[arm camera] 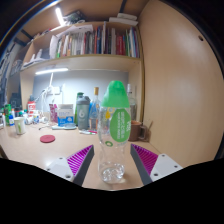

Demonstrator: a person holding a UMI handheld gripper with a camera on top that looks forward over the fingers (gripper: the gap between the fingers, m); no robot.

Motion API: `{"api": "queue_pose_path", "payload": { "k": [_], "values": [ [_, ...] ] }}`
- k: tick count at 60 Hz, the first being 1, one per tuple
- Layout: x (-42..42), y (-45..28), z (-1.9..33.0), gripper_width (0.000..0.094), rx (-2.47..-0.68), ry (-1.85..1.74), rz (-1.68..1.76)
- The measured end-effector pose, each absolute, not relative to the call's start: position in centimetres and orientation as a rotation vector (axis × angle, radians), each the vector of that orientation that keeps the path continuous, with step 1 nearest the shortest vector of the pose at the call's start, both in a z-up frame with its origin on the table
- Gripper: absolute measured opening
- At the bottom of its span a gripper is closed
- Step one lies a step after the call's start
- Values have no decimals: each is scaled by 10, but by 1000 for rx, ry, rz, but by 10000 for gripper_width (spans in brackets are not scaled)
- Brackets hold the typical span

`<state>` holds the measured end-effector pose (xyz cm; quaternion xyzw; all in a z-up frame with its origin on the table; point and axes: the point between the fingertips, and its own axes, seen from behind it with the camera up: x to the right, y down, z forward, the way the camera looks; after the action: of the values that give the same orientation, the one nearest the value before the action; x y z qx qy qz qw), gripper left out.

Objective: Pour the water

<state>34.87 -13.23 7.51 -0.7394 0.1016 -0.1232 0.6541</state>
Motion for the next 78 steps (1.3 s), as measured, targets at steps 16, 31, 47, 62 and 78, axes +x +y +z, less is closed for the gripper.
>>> {"api": "queue_pose_path", "payload": {
  "k": [16,31,47,62,78],
  "values": [
    [368,-107,68,476,-1662,280,-295],
    [355,-104,69,333,-1648,271,-266],
    [269,-55,161,335,-1594,20,-366],
    [108,65,299,332,-1358,-587,-894],
    [-18,163,229,331,-892,-1423,-1575]
  ]
}}
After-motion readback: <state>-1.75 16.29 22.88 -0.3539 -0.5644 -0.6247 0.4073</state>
